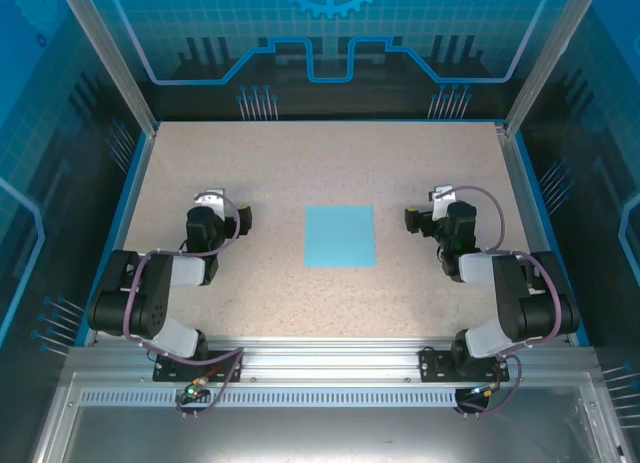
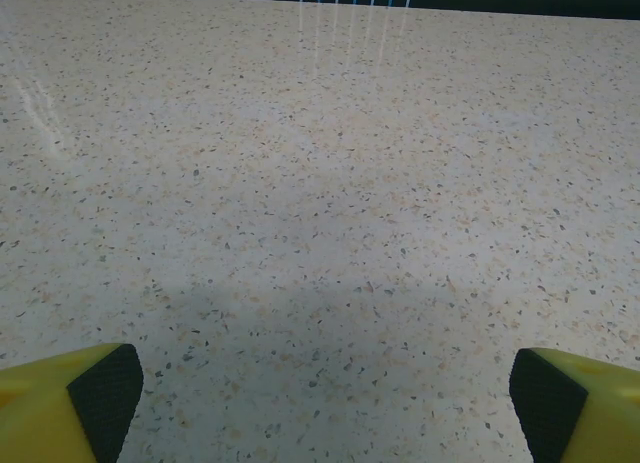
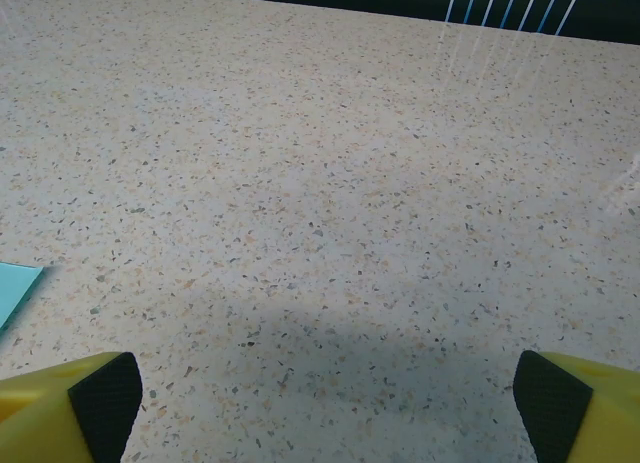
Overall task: Fold a paper plane with a square sheet of paper (fold left side to right side)
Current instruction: Pick up the square sheet of paper from the center of the table.
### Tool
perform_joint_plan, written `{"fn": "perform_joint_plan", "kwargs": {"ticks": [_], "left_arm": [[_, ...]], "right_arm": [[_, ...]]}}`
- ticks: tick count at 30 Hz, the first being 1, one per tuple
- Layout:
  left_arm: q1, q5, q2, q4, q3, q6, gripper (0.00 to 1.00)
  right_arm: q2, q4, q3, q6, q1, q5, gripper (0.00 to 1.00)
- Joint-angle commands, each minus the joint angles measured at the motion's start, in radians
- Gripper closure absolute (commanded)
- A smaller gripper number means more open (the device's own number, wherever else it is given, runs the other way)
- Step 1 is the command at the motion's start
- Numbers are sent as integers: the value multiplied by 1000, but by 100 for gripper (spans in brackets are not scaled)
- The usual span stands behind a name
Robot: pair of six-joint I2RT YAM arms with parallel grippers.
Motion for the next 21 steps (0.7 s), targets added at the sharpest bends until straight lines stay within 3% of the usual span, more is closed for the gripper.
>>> {"fn": "perform_joint_plan", "kwargs": {"ticks": [1, 15, 18, 21], "left_arm": [[11, 27, -5, -4, 20, -6, 1], [26, 40, -18, -31, 30, -21, 2], [27, 11, -100, -205, 91, -34, 2], [26, 30, -236, -382, 141, -58, 2]], "right_arm": [[1, 32, 4, -9, -3, -10, 0], [-4, 26, 8, 8, -34, -68, 0], [-50, -120, 73, 34, -45, -34, 1], [-121, -377, 177, 70, -50, -26, 1]]}}
